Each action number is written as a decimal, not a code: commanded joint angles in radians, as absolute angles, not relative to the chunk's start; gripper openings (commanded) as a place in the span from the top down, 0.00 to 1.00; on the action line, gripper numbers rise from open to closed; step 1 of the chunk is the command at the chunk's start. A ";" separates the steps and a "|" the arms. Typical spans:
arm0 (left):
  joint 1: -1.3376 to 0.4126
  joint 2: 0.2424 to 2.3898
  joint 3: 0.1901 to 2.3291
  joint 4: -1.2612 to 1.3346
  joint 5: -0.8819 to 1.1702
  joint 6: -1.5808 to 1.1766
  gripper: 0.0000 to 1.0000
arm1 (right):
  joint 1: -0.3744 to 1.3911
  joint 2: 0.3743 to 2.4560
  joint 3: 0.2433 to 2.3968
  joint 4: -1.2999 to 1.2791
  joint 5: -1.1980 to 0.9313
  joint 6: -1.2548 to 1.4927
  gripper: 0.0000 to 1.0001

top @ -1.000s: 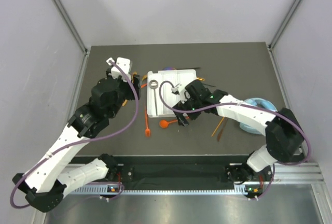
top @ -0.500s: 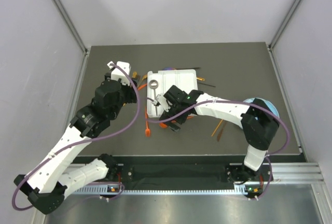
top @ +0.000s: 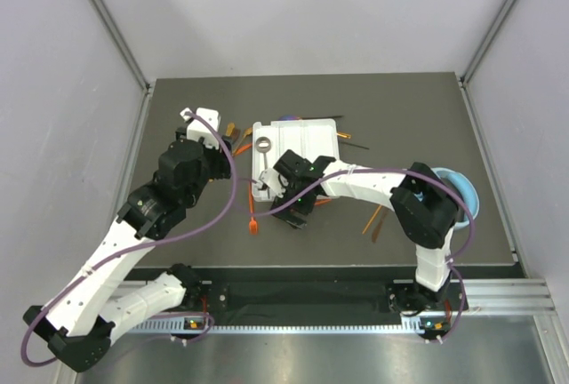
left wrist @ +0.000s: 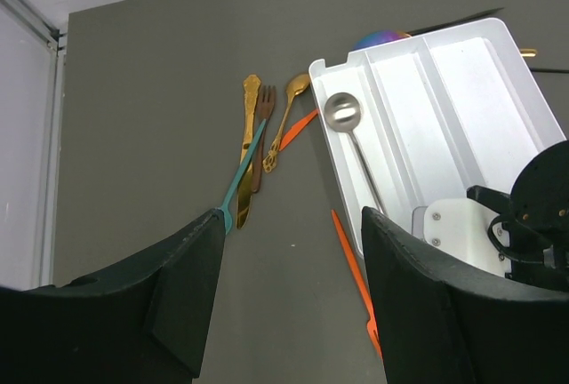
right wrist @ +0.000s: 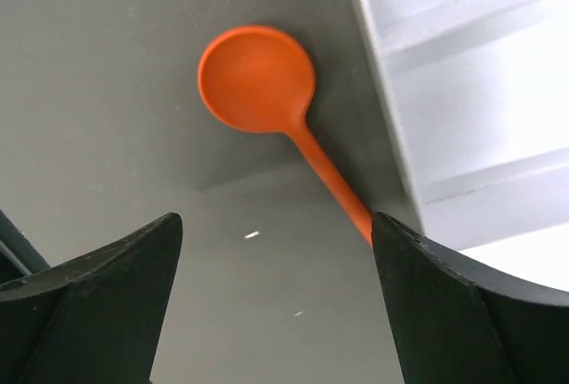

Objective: Sort the eating utensils into containers
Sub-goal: Pick up the spoon from the center of the board, then place the spoon in the storage box, then pick up the fork at the center of the board.

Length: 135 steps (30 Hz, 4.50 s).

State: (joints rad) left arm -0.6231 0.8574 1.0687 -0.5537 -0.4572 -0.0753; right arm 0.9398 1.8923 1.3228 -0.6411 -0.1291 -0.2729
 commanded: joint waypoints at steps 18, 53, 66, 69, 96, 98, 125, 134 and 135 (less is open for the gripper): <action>-0.611 0.848 1.037 -0.531 -0.400 -0.086 0.32 | 0.925 1.953 1.365 -0.615 -0.153 -0.333 0.26; -0.598 1.028 0.999 -0.600 -0.865 -0.586 0.45 | 0.971 1.882 1.846 -0.705 0.041 0.121 1.00; -0.595 0.842 1.026 -0.687 -1.216 -0.600 0.41 | 0.835 2.117 1.977 -0.589 0.057 0.558 1.00; -0.597 0.833 1.011 -0.687 -1.190 -0.601 0.41 | 0.812 2.137 2.002 -0.600 0.094 0.584 1.00; -0.595 0.928 0.940 -0.516 -1.036 -0.499 0.38 | 0.739 2.370 2.065 -0.621 -0.147 0.706 0.85; -0.592 0.968 0.943 -0.480 -1.029 -0.471 0.38 | 0.741 2.367 2.065 -0.618 -0.159 0.703 0.73; -0.448 1.169 0.784 -0.506 -0.376 -0.615 0.43 | 0.632 1.697 1.574 -0.445 -0.121 0.543 0.56; -0.512 1.100 0.670 -0.508 -0.256 -0.615 0.40 | 0.558 1.620 1.364 -0.397 -0.139 0.511 0.56; -0.520 1.095 0.664 -0.508 -0.256 -0.617 0.40 | 0.554 1.615 1.339 -0.391 -0.143 0.512 0.56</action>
